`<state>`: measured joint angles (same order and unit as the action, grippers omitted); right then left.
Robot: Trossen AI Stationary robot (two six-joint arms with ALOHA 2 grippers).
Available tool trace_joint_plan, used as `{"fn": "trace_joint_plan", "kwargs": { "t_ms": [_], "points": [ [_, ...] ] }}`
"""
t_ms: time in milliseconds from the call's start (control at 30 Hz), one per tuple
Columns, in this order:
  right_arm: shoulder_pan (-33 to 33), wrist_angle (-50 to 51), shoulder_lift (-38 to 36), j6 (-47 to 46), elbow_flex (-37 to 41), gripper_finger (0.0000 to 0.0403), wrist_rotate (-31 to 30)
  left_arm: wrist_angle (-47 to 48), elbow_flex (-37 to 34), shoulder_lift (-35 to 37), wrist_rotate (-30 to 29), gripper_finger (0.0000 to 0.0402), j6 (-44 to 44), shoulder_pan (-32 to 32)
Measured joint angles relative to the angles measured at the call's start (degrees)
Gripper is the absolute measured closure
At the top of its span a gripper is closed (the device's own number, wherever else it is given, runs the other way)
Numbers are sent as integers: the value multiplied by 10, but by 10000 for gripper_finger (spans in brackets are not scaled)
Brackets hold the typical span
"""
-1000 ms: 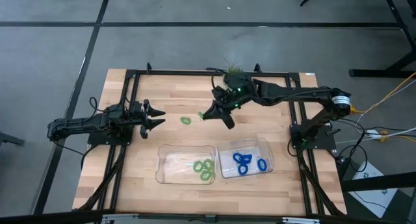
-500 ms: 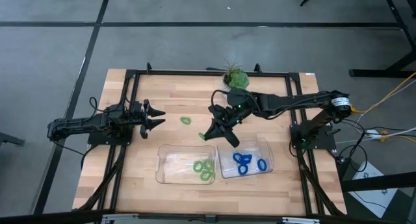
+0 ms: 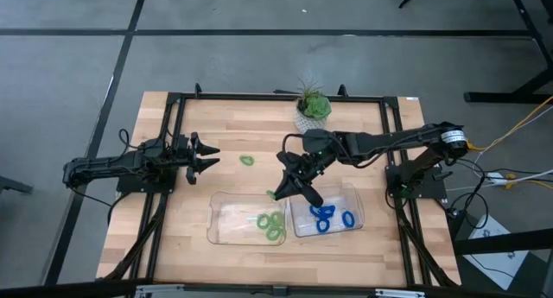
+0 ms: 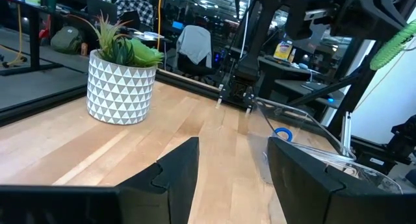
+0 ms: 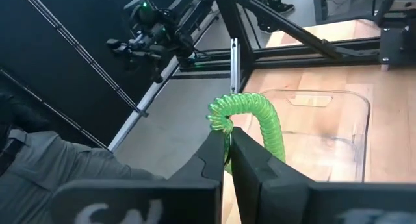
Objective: Sort spring keychains
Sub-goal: Put the green spring keychain into the left transparent bin
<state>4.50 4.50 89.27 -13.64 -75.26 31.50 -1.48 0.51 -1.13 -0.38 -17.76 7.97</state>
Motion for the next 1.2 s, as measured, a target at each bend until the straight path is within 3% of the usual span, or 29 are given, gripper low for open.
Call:
{"fn": "trace_joint_plan", "kwargs": {
  "t_ms": [533, 1200],
  "points": [
    [3, 19, 14, 5, 14, 386, -20, 0, 0, 0, 0, 224, 0, 0],
    [26, 31, 116, 5, 16, 386, -18, 0, 0, 0, 0, 224, 0, 0]
  ]
}}
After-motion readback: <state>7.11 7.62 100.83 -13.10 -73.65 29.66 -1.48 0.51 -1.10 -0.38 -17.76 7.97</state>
